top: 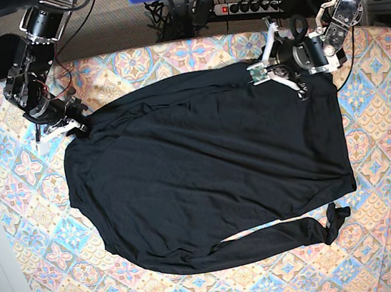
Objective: Layout the t-shirt on the table in an organized manner, then fold the t-shirt properly
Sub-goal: 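Pull both shoulder corners apart with both grippers to straighten the collar edge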
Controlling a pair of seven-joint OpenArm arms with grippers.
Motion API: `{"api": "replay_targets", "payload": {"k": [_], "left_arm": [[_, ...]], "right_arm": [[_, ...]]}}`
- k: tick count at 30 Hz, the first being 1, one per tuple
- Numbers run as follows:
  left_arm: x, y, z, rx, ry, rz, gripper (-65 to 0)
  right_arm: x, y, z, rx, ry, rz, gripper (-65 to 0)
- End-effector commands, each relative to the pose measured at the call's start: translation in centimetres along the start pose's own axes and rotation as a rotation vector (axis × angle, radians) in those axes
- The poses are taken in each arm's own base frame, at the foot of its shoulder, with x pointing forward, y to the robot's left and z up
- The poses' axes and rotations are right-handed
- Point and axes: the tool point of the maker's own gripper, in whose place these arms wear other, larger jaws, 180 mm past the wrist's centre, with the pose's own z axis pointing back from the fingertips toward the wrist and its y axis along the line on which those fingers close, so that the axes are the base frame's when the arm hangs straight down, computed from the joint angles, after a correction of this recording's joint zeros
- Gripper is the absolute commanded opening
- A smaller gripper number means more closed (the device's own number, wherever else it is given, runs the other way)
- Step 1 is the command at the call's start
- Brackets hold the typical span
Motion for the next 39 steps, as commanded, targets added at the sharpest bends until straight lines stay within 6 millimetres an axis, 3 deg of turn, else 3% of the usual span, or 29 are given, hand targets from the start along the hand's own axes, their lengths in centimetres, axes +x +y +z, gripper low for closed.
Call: {"api": "replay_targets", "payload": {"k": [1, 8, 12, 18, 23, 31, 35, 39], "left_arm": [[0.4, 0.6, 0.6, 0.013, -0.025, -0.012, -65.0], [-2.5, 1.3, 1.7, 0.058, 0.014, 0.082, -65.0], [-3.4, 0.7, 1.8, 0.052, 0.028, 0.105, -65.0], [-3.6, -0.2, 1.7, 0.032, 0.033, 0.108, -65.0], [-2.9, -1.7, 2.1, 0.009, 0.015, 0.088, -65.0], [-2.6, -1.9, 2.2, -0.005, -0.005, 0.106, -65.0], [-2.0, -0.4, 3.4, 0.011, -0.077, 0.187, -65.0], [-1.7, 2.1, 5.3, 0.062, -0.151, 0.269, -65.0]], "right_arm": [[1.2, 0.0, 0.5, -0.003, -0.024, 0.026, -65.0], [3.3, -1.7, 1.9, -0.053, -0.035, 0.086, -65.0], [4.4, -2.5, 2.7, -0.078, -0.042, 0.114, -65.0], [5.2, -3.0, 3.4, -0.098, -0.048, 0.14, -65.0], [3.6, -3.9, 3.7, -0.114, -0.017, 0.131, -65.0], [4.0, -3.5, 3.9, -0.11, -0.028, 0.147, -65.0], [3.4, -3.3, 4.7, -0.118, -0.024, 0.177, -65.0], [4.1, -2.2, 5.4, -0.113, -0.051, 0.225, -65.0]]}}
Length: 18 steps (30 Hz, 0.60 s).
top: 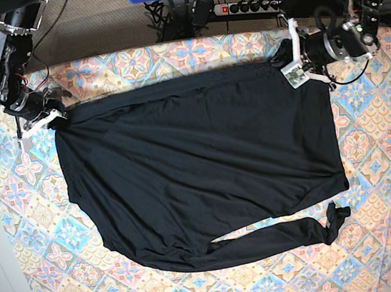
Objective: Layout the t-shirt on the table in an organized manner, then fold the t-shirt properly
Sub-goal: 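Pull both shoulder corners apart with both grippers to straighten the collar edge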
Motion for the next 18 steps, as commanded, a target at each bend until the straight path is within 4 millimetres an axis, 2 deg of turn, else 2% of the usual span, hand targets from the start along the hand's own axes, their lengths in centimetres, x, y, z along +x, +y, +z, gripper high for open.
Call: {"api": "replay_targets", "payload": {"k": [1, 7, 14, 18], "left_arm": [[0.1, 1.6, 1.1, 0.052, 0.007, -0.006, -65.0], [0.4, 3.6, 2.5, 0.114, -0.022, 0.026, -65.0], [-0.5, 4.4, 2.5, 0.132, -0.009, 0.055, -65.0], [-0.6, 4.4, 2.5, 0.131, -0.008, 0.06, -65.0]], "right_arm": [[2.6, 0.0, 0.9, -0.013, -0.075, 0.038, -65.0], [3.0, 1.0, 0.7, 0.005, -0.082, 0.064, -65.0], [0.9, 4.0, -1.4, 0.073, 0.001, 0.121, -65.0], [3.2, 6.2, -2.0, 0.115, -0.036, 0.157, -65.0]]}}
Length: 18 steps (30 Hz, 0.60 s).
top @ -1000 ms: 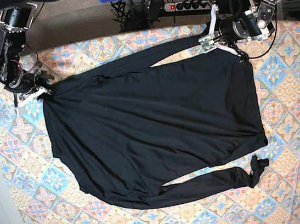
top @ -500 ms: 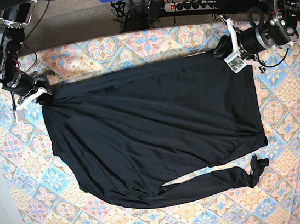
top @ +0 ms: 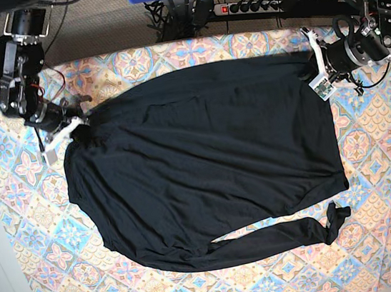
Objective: Layout the t-shirt on the table in an organized manner, then fold the t-shirt properly
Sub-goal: 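Pull both shoulder corners apart with both grippers to straighten the collar edge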
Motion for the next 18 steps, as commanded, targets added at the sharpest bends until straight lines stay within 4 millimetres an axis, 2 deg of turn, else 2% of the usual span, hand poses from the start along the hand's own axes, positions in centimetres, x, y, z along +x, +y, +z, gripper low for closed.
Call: {"api": "replay_targets", "payload": {"k": [1, 4, 11, 15, 18], "left_arm": [[0.7, 0.5, 0.5, 0.011, -0.022, -0.013, -65.0], [0.7, 0.5, 0.5, 0.011, -0.022, -0.013, -65.0], [1.1, 2.3, 1.5, 0.082, -0.064, 0.034, -65.0], [1.1, 2.7, 1.7, 0.1, -0.076, 0.055, -65.0], [1.0, 4.0, 2.5, 0.156, -0.098, 0.096, -65.0]], "right_arm": [[2.9, 0.7, 0.5, 0.02, -0.075, 0.034, -65.0], [3.8, 0.9, 0.5, 0.025, -0.093, 0.04, -65.0], [3.8, 0.9, 0.5, 0.024, -0.092, 0.039, -65.0], [3.7, 0.9, 0.4, 0.024, -0.089, 0.038, -65.0], [4.3, 1.0, 0.4, 0.028, -0.102, 0.042, -65.0]]}}
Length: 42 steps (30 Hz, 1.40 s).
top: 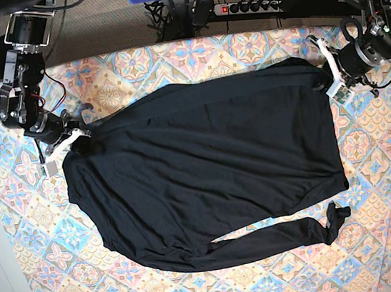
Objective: Layout the t-shirt on the table in an organized manner, then fold the t-shirt properly
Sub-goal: 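Pull both shoulder corners apart with both grippers to straighten the collar edge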
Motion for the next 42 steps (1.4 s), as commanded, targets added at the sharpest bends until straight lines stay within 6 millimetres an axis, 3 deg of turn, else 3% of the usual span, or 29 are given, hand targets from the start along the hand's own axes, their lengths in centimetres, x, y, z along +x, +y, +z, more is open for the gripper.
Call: {"api": "replay_targets", "payload": {"k": [1, 3, 7, 12, 16, 25, 36, 42], "left_arm": [[0.6, 1.3, 0.8, 0.037, -0.027, 0.002, -65.0], [0.2, 2.6, 1.4, 0.08, -0.032, 0.036, -65.0], [-2.2, 5.0, 1.7, 0.128, -0.002, 0.131, -65.0], [-4.9, 5.2, 0.9, 0.113, 0.056, 0.201, -65.0], [-6.7, 4.9, 0.1, 0.088, 0.09, 0.248, -65.0], [-6.8, 5.1, 0.0, 0.091, 0.09, 0.254, -65.0], [-4.4, 7.1, 0.0, 0.128, 0.039, 0.23, -65.0], [-5.8, 6.8, -0.6, 0.167, 0.096, 0.221, -65.0]], "right_arm": [[3.1, 0.6, 0.5, 0.018, -0.077, 0.031, -65.0], [4.2, 0.7, 0.3, 0.024, -0.095, 0.031, -65.0], [4.1, 0.2, -0.4, 0.024, -0.082, 0.002, -65.0], [4.5, 0.6, -1.0, 0.036, -0.078, 0.008, -65.0], [2.5, 0.9, -2.5, 0.05, -0.014, -0.005, -65.0], [1.4, -0.4, -3.4, 0.035, -0.008, -0.057, -65.0], [1.5, -0.4, -3.4, 0.034, -0.012, -0.058, -65.0], [2.6, -0.1, -3.4, 0.041, -0.033, -0.051, -65.0]]}}
